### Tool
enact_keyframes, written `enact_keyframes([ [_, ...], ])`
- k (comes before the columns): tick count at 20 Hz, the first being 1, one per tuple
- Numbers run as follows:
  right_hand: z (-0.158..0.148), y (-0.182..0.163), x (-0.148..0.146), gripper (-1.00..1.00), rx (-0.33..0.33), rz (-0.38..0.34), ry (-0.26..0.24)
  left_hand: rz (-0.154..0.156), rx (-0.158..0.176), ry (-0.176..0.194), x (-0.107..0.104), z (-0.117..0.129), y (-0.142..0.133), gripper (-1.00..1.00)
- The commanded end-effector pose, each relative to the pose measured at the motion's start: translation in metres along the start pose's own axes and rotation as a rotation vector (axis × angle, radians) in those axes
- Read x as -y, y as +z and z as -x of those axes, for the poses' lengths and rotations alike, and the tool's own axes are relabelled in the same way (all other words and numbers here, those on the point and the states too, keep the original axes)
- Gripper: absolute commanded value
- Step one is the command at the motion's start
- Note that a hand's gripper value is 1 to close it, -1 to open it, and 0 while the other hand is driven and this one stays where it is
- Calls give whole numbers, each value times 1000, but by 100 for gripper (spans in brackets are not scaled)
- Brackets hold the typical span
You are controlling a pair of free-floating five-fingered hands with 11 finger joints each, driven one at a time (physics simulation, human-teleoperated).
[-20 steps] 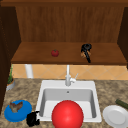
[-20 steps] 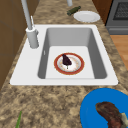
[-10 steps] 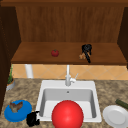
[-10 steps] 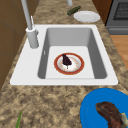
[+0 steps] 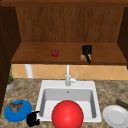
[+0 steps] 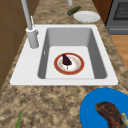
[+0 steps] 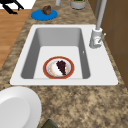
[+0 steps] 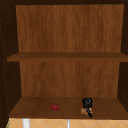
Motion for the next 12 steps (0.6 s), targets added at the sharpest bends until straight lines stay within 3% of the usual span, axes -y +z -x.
enact_keyframes([
  [1,4,-7,10,100,8,-32,-15,0,0,0,0,0,0,0],
  [5,17,1,-3,100,46,-77,-74,0,0,0,0,0,0,0],
  [8,12,-7,-15,100,35,-16,-108,0,0,0,0,0,0,0],
  [11,5,4,-11,100,13,22,-74,0,0,0,0,0,0,0],
  [12,8,10,-8,100,-10,18,-116,0,0,0,0,0,0,0],
])
